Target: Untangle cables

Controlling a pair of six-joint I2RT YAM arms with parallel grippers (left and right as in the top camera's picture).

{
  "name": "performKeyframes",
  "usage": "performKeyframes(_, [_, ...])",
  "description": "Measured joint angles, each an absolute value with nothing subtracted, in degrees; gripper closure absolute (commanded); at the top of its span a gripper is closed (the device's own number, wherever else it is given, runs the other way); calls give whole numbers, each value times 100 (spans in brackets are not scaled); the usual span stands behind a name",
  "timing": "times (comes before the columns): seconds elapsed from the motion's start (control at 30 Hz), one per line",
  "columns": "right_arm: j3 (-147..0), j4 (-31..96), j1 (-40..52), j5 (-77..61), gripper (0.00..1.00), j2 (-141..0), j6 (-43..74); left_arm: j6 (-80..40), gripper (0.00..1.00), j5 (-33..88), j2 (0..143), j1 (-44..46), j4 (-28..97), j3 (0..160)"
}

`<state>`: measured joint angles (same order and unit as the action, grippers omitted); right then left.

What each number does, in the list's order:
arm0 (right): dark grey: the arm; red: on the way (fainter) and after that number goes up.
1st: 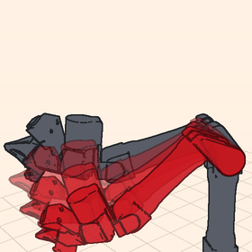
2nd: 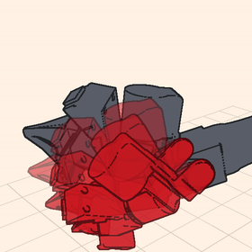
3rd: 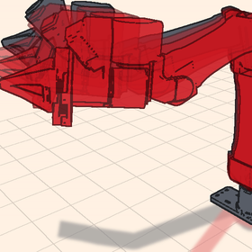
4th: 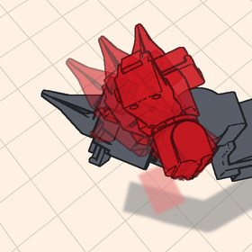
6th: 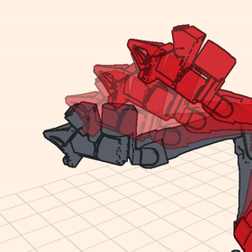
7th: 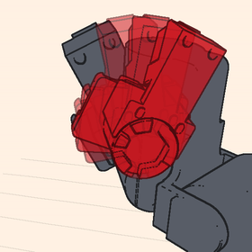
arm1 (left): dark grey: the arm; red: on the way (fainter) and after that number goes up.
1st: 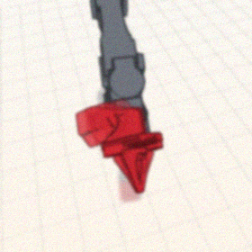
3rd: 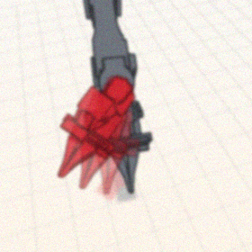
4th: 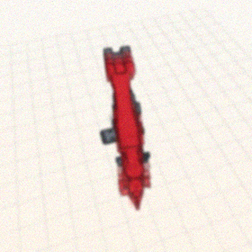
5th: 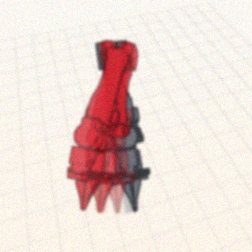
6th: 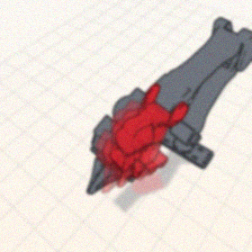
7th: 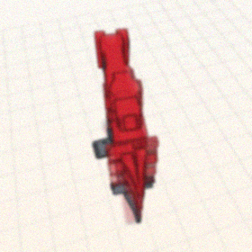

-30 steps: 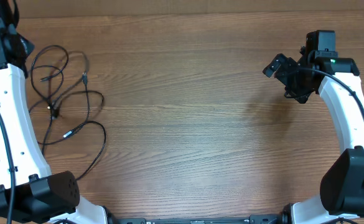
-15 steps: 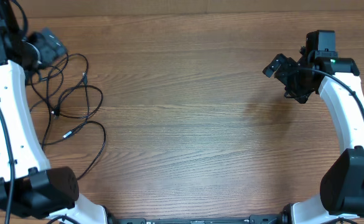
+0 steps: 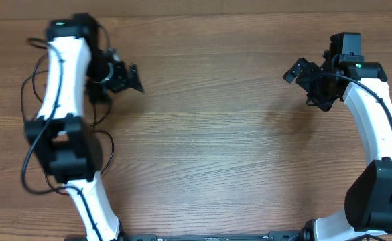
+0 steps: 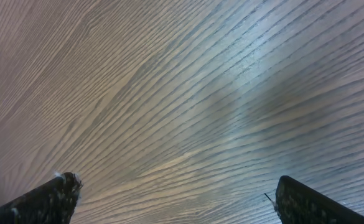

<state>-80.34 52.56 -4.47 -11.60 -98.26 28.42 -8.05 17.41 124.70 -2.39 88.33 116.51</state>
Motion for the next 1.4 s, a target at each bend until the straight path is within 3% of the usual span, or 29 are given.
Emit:
performKeyframes(0.3, [-8034,5253,-449,-1160,0,-9826,2847,-1004,20,1297,12794,526,8613,11616])
performKeyframes(0.6, [-8034,5256,-449,-1157,0,-9826,2845,-1863,19,62,11909,1236,7747,10713])
performKeyframes(0.77, [-8034,5256,-449,-1160,0,-9826,2847,-2311,12,-502,10298,1570,5935,8748])
performKeyframes(0.97, [-8034,5258,-449,-1160,0,-9826,2849,-2475,6,-757,8748,1284,4056,6399])
performKeyframes(1.17, [-8034,5256,-447,-1157,0,-9826,2849,-1942,3,-355,8718,937,2233,4812])
performKeyframes(1.4, [-8034,5253,-447,-1157,0,-9826,2847,-1610,0,38,8722,937,1865,4751])
